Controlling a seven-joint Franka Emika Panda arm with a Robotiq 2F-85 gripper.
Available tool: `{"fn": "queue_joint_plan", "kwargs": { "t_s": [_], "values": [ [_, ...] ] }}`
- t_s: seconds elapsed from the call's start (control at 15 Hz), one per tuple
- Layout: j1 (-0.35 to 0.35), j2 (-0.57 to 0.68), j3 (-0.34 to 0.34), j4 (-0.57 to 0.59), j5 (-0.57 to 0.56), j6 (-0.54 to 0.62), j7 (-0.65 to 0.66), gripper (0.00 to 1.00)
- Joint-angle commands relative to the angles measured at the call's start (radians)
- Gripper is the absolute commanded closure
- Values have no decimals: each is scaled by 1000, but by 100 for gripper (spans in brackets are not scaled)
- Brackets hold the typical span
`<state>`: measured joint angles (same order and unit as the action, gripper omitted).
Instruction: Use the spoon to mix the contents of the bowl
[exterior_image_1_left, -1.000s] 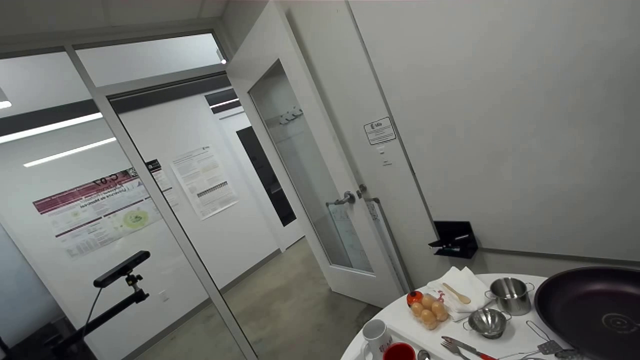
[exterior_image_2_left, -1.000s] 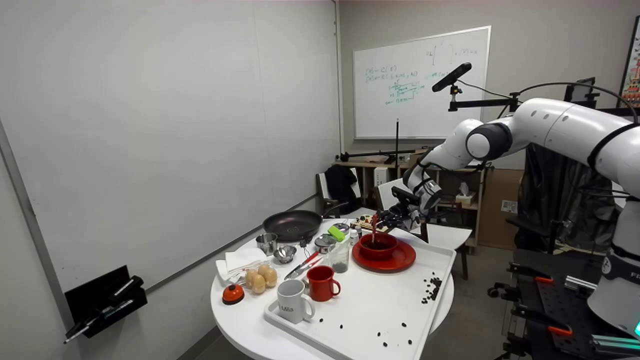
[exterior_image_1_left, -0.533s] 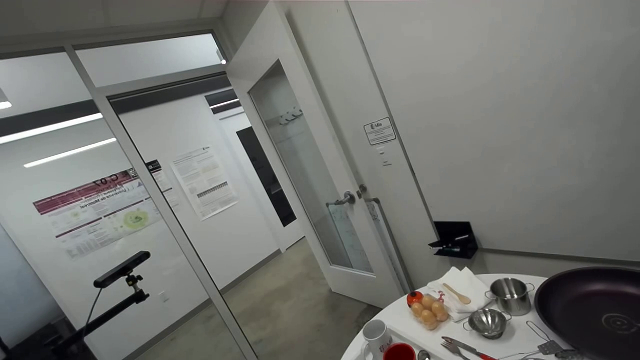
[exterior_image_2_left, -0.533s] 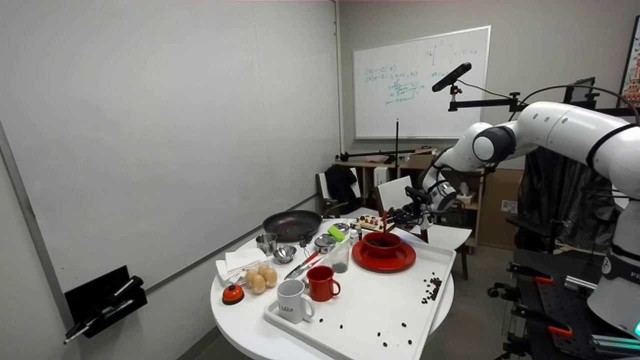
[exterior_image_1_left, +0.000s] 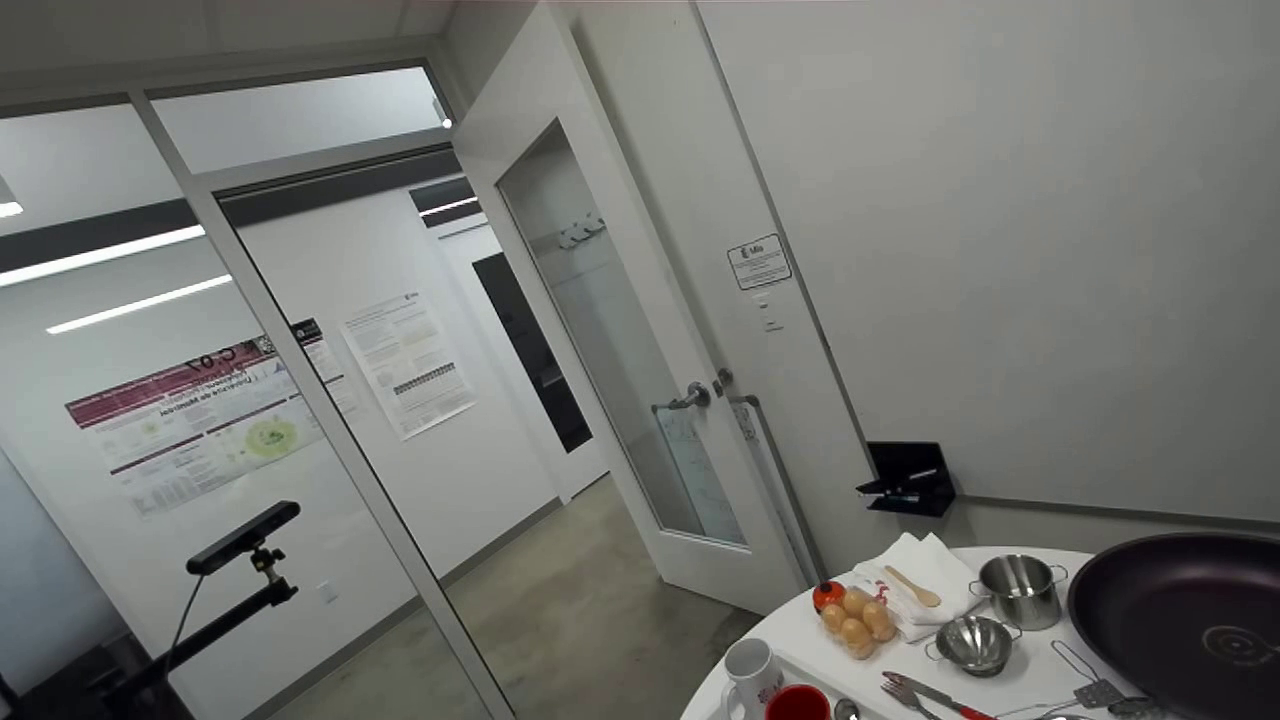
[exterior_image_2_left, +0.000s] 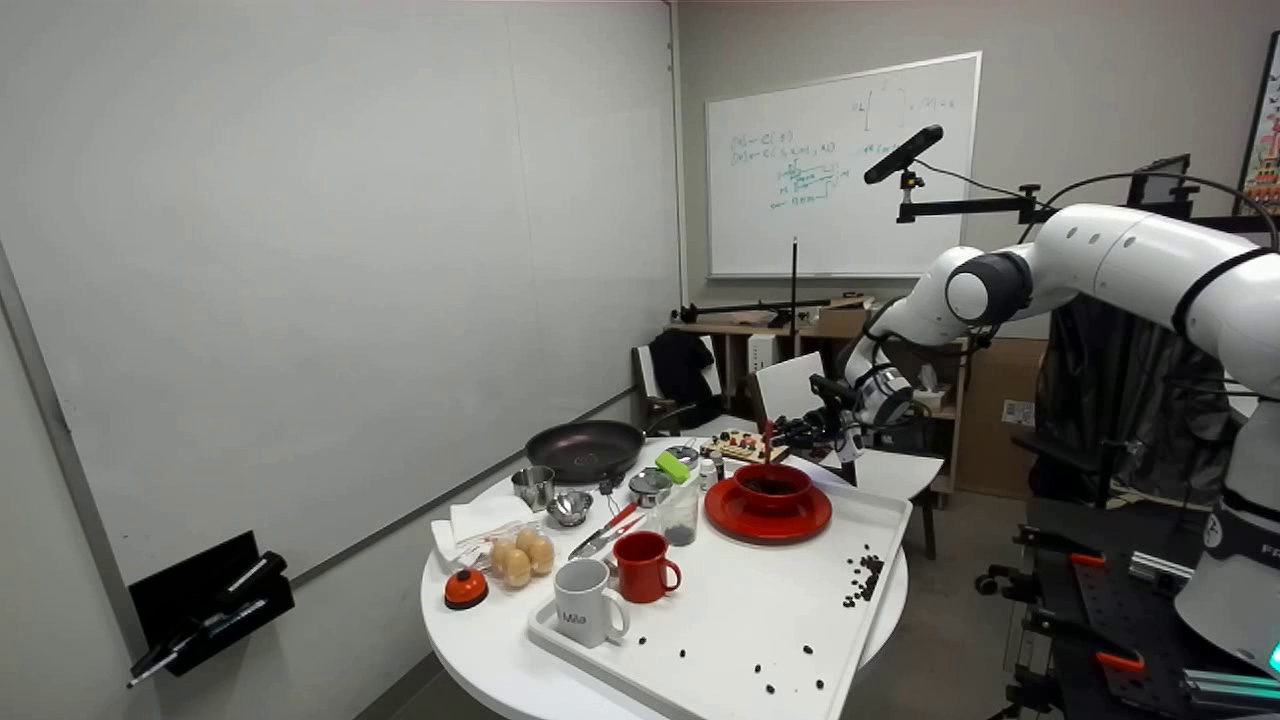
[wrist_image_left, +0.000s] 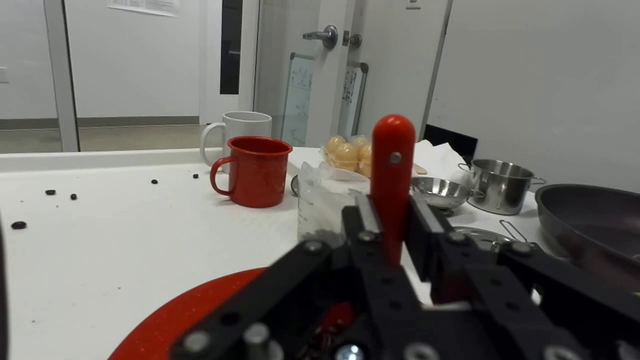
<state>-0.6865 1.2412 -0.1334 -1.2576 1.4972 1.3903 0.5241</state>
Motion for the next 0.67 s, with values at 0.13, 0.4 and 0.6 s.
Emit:
{"fn": "queue_joint_plan", "kwargs": {
  "t_s": [0.13, 0.4, 0.6],
  "values": [
    [66, -7, 4, 6, -18, -22, -6, 93],
    [85, -2, -1, 28, -4, -14, 10, 93],
    [75, 19, -3, 65, 9, 1, 33, 93]
  ]
}}
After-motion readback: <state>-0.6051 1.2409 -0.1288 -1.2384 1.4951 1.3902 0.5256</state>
